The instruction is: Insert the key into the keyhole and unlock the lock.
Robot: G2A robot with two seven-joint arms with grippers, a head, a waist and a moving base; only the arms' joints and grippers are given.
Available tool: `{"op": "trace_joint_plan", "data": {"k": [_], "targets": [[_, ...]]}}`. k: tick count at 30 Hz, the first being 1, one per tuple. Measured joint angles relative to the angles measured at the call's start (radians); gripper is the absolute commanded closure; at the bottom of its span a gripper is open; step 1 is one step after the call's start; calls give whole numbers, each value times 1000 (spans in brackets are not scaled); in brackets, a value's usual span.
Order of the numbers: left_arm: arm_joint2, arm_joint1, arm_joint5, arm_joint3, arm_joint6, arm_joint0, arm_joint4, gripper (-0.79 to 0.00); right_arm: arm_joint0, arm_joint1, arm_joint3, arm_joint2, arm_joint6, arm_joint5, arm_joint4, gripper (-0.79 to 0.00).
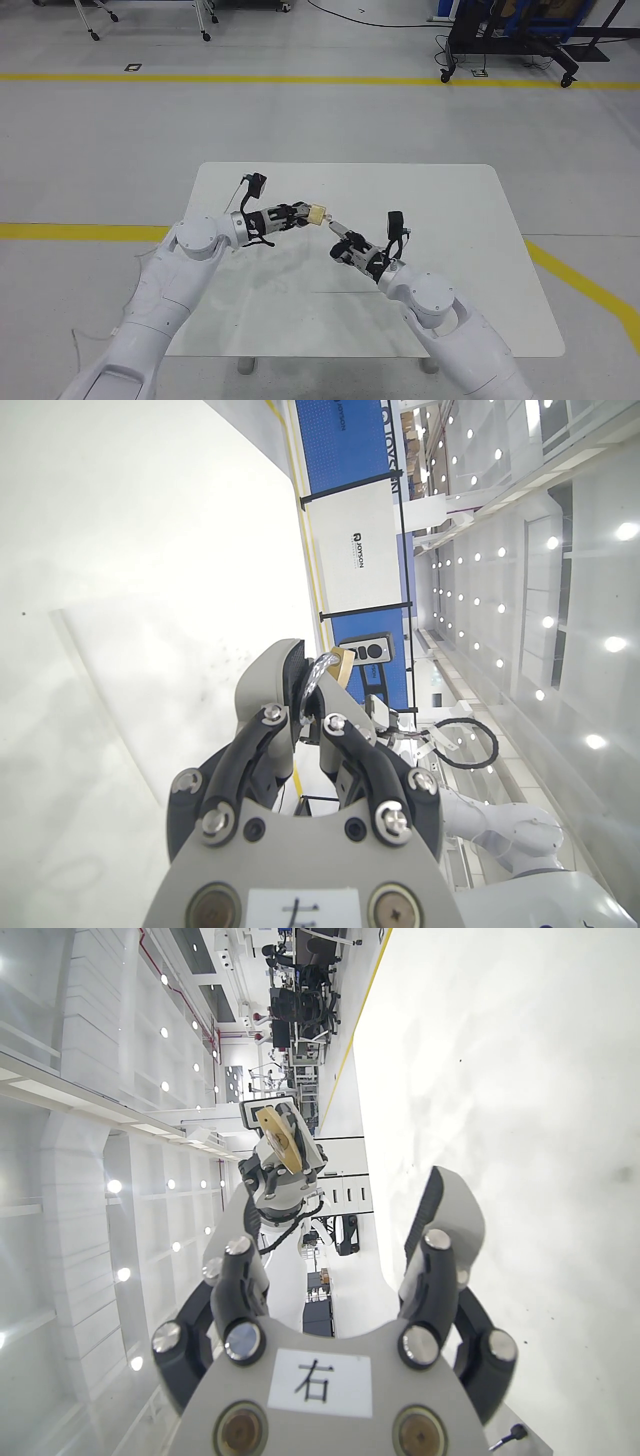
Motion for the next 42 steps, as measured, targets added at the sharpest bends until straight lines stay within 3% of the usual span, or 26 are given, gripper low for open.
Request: {"op": "trace_joint_plan", "data": {"k": [7, 12, 18, 21, 23, 32, 42], "targets": [[4, 4, 0, -17, -24, 7, 23, 0, -14, 1, -1, 25, 43, -63, 34, -385], [8, 5, -16, -17, -27, 5, 28, 0, -3, -2, 11, 23, 44, -46, 39, -379], [10, 5, -30, -17, -27, 4, 31, 0, 22, -10, 36, 8, 42, -46, 52, -323], [10, 5, -38, -18, -25, 5, 33, 0, 35, -14, 51, 5, 41, -47, 67, -209], [10, 6, -42, -18, -26, 5, 32, 0, 39, -16, 56, 6, 43, -50, 77, 0], [8, 8, -61, -27, -17, 11, 40, 0, 36, -15, 60, 25, 95, -40, 111, 0], [10, 18, -161, -97, 62, 50, 170, 0, 62, -15, 85, 70, 200, 83, 274, 0]]}}
